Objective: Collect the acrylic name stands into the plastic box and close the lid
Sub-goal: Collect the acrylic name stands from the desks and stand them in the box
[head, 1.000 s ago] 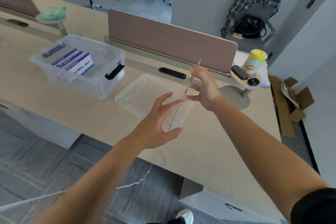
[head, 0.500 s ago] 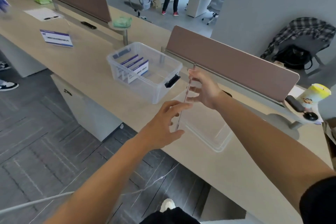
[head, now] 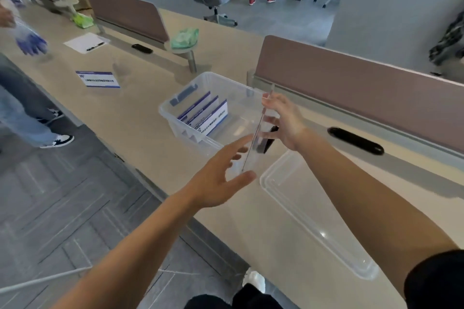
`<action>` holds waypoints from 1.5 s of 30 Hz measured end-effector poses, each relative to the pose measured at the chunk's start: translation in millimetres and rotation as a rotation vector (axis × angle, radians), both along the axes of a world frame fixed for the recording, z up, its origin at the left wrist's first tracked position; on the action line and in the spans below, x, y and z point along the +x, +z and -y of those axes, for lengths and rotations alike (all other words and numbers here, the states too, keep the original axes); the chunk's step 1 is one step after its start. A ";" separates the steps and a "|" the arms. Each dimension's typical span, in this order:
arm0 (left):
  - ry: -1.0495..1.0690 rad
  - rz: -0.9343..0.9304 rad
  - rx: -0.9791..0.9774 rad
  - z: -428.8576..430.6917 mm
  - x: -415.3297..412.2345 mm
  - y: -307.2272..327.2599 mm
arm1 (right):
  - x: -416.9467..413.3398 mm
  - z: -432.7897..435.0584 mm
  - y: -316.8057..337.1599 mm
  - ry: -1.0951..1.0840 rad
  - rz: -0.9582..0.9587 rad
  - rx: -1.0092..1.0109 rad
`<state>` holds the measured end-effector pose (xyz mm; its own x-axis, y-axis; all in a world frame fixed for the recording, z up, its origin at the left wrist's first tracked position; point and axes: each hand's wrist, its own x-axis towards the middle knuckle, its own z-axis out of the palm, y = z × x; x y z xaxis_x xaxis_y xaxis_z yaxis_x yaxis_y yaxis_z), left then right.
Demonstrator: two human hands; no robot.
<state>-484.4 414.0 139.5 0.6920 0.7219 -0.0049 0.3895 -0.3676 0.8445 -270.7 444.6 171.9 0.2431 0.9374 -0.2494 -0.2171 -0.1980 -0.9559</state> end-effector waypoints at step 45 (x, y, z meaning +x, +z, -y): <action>-0.235 -0.118 -0.024 -377.2 -45.6 -85.0 | -70.7 -247.7 -48.4 -0.154 0.879 -0.416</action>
<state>-530.0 791.3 54.5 0.8344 0.5400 -0.1103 0.3918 -0.4404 0.8078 -341.4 692.3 123.5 0.6121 0.7585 -0.2239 0.4863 -0.5842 -0.6497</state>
